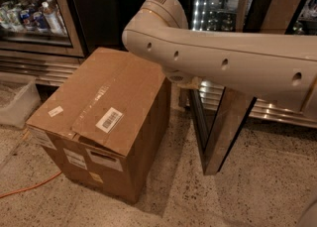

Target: Close left fridge door

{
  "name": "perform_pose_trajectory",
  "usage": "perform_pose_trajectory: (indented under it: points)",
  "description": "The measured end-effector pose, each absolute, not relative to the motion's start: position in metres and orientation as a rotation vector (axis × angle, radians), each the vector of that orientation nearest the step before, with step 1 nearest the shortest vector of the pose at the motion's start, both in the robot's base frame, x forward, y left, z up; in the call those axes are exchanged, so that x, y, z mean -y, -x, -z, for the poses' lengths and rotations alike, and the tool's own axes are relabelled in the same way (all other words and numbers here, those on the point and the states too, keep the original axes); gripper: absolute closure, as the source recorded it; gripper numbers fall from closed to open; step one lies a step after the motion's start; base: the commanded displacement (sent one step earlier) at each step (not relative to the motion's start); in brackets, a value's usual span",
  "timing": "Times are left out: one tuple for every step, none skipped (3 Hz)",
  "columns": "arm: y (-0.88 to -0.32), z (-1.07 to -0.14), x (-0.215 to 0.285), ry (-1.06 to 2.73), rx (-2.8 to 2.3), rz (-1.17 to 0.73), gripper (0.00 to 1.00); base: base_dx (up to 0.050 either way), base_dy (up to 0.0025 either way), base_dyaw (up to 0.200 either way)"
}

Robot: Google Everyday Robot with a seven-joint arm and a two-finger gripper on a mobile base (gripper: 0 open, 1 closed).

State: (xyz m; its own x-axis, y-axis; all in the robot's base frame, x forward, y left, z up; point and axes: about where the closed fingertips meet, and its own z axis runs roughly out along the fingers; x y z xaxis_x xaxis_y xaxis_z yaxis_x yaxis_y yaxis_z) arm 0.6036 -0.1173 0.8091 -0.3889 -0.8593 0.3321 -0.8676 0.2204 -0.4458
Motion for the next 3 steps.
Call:
perform_pose_trajectory:
  points:
    - [-0.6036,-0.8091,0.1173,-1.729,2.443,-0.908,1.00,0.000,-0.00030,-0.191]
    - [-0.6036,-0.8091,0.1173,-1.729,2.443,-0.908,1.00,0.049,0.00003,-0.001]
    - [-0.6036,-0.8091,0.1173,-1.729,2.443,-0.908,1.00,0.037,-0.00245,-0.135]
